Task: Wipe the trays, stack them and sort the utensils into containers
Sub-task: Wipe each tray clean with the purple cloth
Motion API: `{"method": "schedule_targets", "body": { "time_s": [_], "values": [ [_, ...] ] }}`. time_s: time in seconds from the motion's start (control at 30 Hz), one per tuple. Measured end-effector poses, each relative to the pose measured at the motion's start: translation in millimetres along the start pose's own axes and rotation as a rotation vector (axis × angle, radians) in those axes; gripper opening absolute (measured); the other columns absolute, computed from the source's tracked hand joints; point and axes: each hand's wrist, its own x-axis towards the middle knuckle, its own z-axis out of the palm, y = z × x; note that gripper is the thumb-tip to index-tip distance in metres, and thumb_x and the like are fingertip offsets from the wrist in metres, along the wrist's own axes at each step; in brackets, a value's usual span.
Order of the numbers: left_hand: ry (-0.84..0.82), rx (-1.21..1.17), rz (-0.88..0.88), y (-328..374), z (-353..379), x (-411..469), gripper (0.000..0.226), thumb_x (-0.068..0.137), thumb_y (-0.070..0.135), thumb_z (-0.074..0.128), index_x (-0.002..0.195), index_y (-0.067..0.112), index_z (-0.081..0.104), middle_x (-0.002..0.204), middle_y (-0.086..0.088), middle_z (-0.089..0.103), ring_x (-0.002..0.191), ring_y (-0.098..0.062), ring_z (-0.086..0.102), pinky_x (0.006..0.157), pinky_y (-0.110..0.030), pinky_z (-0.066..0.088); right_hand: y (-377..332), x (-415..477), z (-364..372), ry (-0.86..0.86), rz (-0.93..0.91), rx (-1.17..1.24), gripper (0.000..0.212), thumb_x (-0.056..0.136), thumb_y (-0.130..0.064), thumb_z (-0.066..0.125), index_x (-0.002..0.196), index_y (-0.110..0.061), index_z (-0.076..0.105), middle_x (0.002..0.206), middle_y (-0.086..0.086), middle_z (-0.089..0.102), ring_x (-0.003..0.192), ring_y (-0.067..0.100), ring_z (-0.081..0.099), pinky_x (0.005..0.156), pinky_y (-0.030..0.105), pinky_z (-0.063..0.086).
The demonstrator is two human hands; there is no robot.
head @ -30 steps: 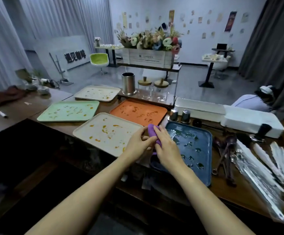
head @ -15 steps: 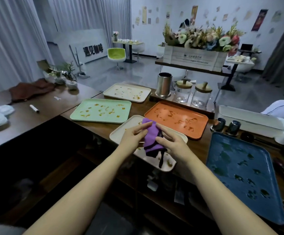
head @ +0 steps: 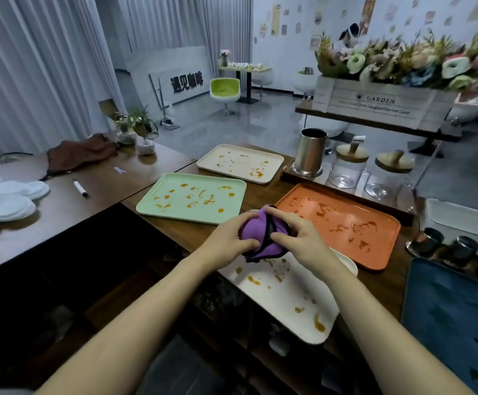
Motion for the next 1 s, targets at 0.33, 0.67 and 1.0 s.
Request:
{"method": "schedule_targets", "body": {
  "time_s": [0.33, 0.67, 1.0],
  "values": [
    [0.136, 0.230, 0.118, -15.1, -37.8, 86.2, 0.031, 0.085, 0.018, 0.076, 0.115, 0.024, 0.069, 0.122, 0.007, 0.055, 0.108, -0.012, 0.054, 0.096, -0.035, 0.047, 8.6, 103.1, -11.5, -0.062, -0.215, -0.631, 0.051, 0.077, -0.044, 0.080, 0.123, -0.030, 0.064, 0.150, -0.006, 0.039, 0.138, 0.013, 0.033, 0.107, 0.027, 0.031],
    [0.009, 0.159, 0.098, -55.5, -72.7, 166.4, 0.041, 0.083, 0.013, 0.077, 0.111, 0.037, 0.058, 0.106, 0.013, 0.068, 0.094, -0.007, 0.067, 0.081, -0.040, 0.059, 41.7, 160.7, 0.4, 0.134, -0.106, -0.664, 0.034, 0.088, -0.039, 0.069, 0.119, -0.036, 0.054, 0.104, -0.015, 0.058, 0.091, 0.008, 0.051, 0.079, 0.031, 0.049],
    [-0.098, 0.030, 0.327, -91.7, -130.7, 243.2, 0.036, 0.088, 0.006, 0.075, 0.108, 0.032, 0.060, 0.107, 0.011, 0.070, 0.096, -0.004, 0.069, 0.087, -0.036, 0.059, 32.0, 226.2, 37.7, 0.032, 0.125, -0.105, 0.056, 0.085, -0.054, 0.071, 0.137, -0.055, 0.051, 0.158, -0.015, 0.037, 0.145, 0.003, 0.031, 0.122, 0.041, 0.026]
  ]
}}
